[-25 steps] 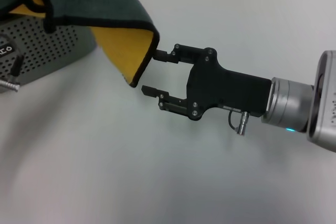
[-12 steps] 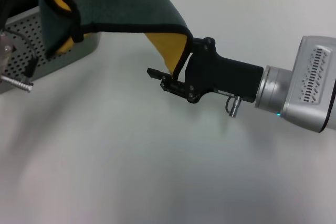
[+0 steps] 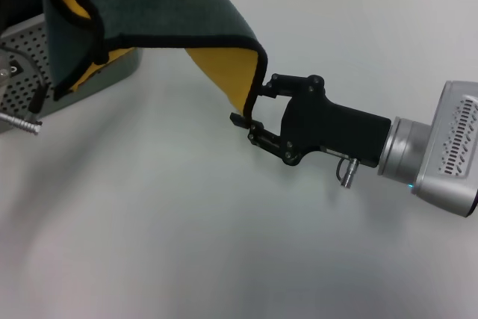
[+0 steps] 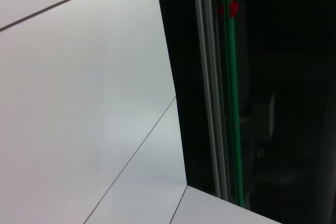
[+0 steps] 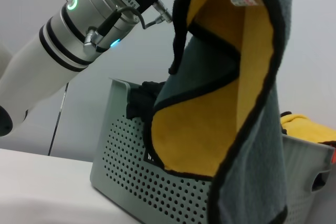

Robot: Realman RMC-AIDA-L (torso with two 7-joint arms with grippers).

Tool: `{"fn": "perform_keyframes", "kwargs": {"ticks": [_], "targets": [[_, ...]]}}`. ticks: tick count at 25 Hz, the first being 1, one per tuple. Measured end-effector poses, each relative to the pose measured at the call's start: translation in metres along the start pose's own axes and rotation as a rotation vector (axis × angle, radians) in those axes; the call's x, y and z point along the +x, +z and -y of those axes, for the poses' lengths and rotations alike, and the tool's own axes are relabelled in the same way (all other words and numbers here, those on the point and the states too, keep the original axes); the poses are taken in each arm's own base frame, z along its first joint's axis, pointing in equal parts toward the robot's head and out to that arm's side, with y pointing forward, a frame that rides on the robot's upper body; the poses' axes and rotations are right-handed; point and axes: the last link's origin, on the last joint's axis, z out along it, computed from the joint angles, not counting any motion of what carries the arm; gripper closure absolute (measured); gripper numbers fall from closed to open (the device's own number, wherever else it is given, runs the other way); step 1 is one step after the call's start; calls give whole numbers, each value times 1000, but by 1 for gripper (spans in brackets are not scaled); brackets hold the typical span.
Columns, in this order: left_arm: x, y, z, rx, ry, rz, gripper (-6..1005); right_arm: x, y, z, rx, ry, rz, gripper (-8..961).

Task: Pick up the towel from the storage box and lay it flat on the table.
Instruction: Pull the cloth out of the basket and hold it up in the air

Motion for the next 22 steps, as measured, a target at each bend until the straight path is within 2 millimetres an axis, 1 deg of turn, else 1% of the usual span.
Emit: {"fn": "perform_keyframes", "kwargs": {"ticks": [9, 15, 18, 22], "targets": [[0, -3, 0, 12, -2, -2, 974, -2, 2, 1, -3, -16, 7, 592], [0, -4, 0, 14, -5, -2, 973, -2, 0, 2, 7, -27, 8, 697], [-1, -4, 0, 16, -5, 0, 972, -2, 0, 3, 12, -27, 9, 839], [-1, -5, -1, 19, -5, 2, 971, -2, 0, 3, 13, -27, 10, 909]]}}
